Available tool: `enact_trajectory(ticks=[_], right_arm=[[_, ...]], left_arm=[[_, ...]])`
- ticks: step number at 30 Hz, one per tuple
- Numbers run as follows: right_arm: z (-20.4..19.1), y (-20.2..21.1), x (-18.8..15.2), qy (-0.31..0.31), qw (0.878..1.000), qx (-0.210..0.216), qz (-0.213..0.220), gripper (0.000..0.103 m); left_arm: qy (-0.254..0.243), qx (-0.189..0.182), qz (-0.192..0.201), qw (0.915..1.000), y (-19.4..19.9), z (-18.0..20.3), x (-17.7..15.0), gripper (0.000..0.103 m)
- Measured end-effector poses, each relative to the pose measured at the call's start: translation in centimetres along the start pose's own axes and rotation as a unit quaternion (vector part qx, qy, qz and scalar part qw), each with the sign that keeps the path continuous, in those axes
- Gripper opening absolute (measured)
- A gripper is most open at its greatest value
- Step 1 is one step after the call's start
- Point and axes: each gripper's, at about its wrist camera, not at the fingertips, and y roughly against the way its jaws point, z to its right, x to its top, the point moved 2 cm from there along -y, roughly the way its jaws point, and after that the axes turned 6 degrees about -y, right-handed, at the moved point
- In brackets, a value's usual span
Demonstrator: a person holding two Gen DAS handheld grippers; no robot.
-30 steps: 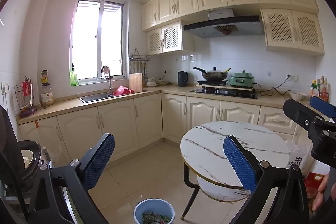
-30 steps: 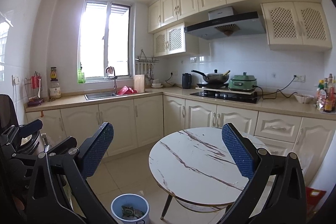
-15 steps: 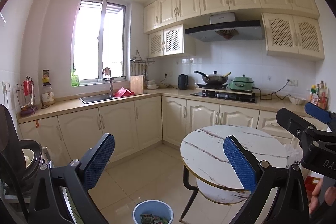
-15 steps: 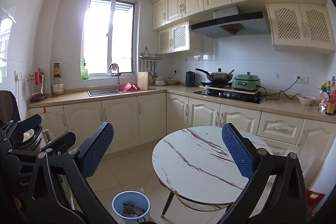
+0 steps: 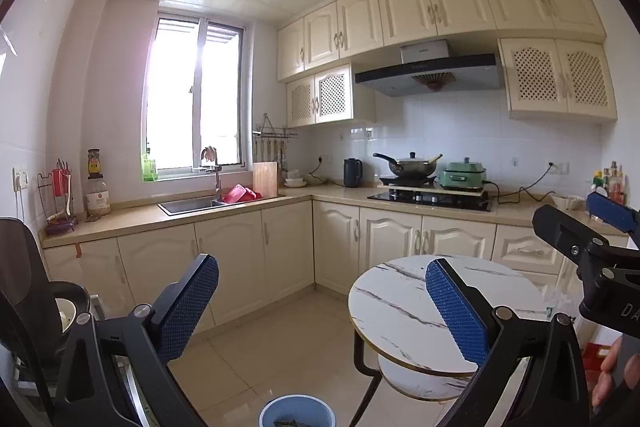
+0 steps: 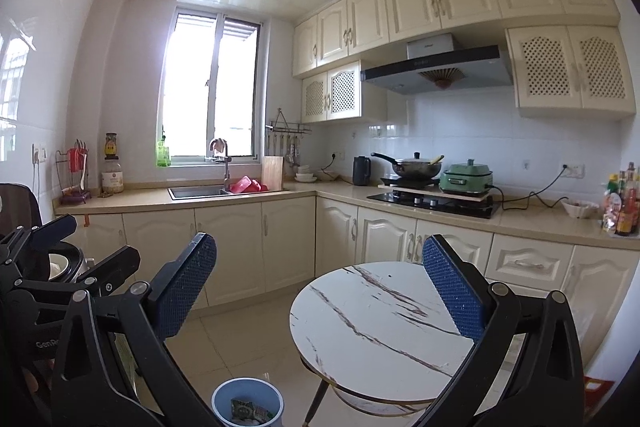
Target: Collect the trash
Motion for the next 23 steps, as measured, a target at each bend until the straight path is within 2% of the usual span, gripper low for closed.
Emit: enact_trajectory(ticks=[23], right_arm=[[0.4, -1.0, -0.9, -0.007, 1.000, -0.012, -0.021, 0.103]], left_arm=[[-0.002, -0.005, -0.008, 1.0000, -0.9, -1.1, 1.6, 0.102]])
